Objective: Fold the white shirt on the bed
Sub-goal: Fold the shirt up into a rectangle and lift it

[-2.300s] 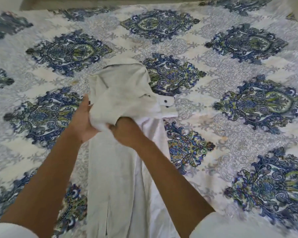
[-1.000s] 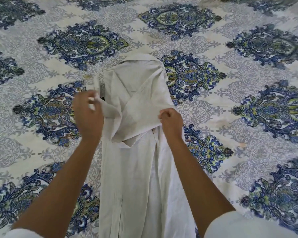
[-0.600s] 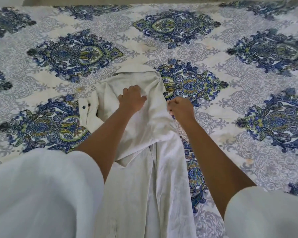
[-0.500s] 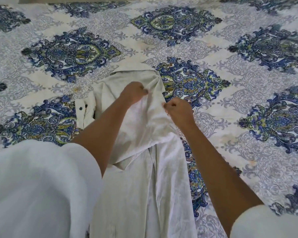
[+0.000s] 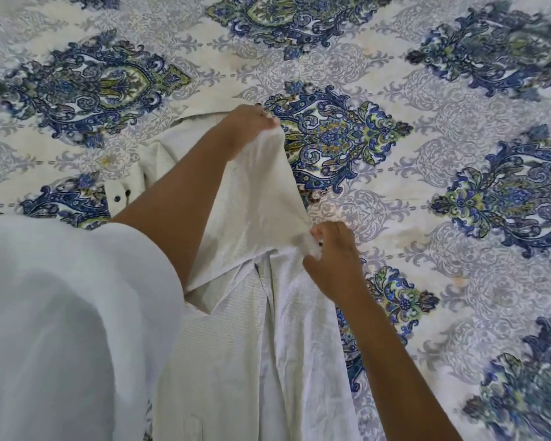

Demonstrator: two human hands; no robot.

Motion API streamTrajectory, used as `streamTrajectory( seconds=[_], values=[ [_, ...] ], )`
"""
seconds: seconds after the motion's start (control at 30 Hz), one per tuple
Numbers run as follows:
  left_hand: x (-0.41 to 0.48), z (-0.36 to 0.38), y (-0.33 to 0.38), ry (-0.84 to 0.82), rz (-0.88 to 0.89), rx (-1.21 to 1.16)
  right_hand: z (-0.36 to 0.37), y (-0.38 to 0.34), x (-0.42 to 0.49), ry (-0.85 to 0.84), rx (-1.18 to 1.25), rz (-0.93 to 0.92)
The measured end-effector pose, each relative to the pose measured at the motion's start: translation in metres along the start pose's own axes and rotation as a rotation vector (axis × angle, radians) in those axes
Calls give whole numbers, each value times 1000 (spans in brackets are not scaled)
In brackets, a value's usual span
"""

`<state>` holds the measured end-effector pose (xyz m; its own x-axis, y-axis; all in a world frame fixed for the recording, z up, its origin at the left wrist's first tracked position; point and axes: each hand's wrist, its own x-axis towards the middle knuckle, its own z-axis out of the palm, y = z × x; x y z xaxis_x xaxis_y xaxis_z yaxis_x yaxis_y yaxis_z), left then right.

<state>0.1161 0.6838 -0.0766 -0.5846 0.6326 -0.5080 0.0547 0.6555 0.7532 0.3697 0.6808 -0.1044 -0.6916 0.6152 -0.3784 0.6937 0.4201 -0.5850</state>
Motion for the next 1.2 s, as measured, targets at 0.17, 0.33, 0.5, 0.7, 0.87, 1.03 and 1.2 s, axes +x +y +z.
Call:
streamTrajectory(
  seconds=[0.17,0.33,0.5,0.7,0.87,1.03,1.2],
  values=[
    [3,-4,-8,-103,-41,273,17,12,-10,214,85,-7],
    [3,-12,-16,106,6,-20,23,18,-6,203,149,-55],
    [15,16,-11,232,138,-57,27,27,0,181,311,-50],
    [22,25,-12,275,133,-69,29,33,6,157,368,-12],
    [-2,20,-28,350,243,13,24,32,8,113,386,18],
    [-38,13,-71,439,-10,139,19,15,12,152,421,54],
    [-30,9,-55,388,20,160,25,12,21,143,364,52]
  ],
)
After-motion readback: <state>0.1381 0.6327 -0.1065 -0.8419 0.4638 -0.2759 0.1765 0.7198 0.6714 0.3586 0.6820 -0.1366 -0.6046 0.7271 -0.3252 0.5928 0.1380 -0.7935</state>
